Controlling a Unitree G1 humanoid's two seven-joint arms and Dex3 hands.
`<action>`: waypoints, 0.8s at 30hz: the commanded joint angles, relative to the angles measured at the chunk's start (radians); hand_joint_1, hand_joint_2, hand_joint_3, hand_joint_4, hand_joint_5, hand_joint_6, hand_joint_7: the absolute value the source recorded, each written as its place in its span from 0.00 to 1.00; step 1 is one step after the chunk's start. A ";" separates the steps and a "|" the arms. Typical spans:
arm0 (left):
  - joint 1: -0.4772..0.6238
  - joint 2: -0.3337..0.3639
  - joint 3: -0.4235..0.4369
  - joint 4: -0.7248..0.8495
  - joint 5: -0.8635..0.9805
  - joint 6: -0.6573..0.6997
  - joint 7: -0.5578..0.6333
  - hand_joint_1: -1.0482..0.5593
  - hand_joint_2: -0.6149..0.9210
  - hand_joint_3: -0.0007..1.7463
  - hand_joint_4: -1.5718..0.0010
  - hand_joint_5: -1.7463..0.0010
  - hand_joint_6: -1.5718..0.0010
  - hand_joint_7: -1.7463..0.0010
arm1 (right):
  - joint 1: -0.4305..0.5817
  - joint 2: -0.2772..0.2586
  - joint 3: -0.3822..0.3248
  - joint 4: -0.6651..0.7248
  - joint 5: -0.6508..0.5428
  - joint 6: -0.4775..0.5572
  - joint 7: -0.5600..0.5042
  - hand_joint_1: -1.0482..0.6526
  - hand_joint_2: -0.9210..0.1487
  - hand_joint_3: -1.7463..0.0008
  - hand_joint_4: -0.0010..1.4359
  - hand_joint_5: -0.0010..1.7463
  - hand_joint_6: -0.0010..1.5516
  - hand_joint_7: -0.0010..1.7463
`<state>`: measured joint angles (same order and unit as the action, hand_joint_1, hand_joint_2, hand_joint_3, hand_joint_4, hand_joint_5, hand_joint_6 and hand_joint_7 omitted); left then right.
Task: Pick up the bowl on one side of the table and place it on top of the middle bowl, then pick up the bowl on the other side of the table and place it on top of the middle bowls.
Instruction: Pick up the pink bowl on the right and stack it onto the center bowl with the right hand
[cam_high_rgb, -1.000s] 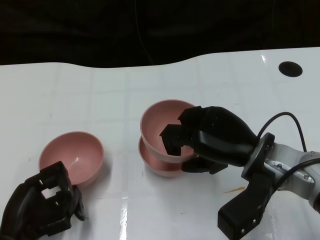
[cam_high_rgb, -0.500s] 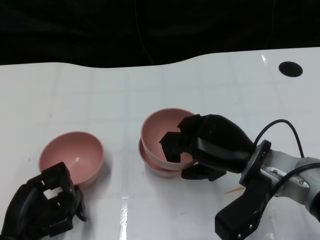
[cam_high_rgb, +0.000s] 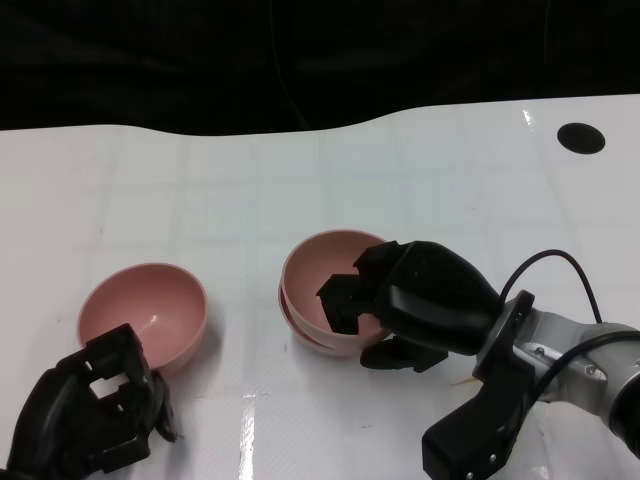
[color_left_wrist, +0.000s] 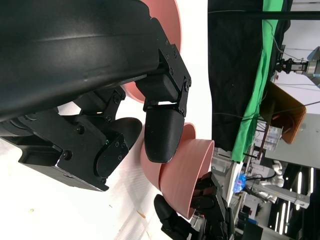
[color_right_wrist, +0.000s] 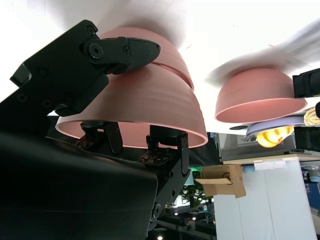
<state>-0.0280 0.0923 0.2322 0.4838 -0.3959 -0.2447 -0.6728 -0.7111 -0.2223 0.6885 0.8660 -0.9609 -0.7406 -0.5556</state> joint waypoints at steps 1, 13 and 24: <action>0.005 0.012 0.003 0.002 0.008 -0.018 0.008 0.66 0.77 0.72 0.44 0.00 0.51 0.00 | -0.024 0.001 0.009 0.014 -0.006 -0.002 -0.018 0.50 0.16 0.63 0.61 1.00 0.40 1.00; -0.005 0.012 0.007 0.017 -0.008 -0.009 -0.005 0.68 0.77 0.73 0.44 0.00 0.51 0.01 | -0.034 0.013 0.004 0.035 0.017 0.010 -0.021 0.42 0.11 0.74 0.57 1.00 0.53 0.59; 0.004 0.020 0.002 0.003 0.004 -0.007 -0.002 0.66 0.80 0.68 0.45 0.00 0.52 0.00 | 0.008 -0.045 0.013 -0.080 0.024 0.131 0.255 0.06 0.00 0.73 0.08 0.01 0.14 0.00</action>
<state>-0.0308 0.0922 0.2309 0.4930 -0.3920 -0.2481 -0.6730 -0.7184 -0.2494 0.7080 0.8030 -0.9474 -0.6208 -0.3206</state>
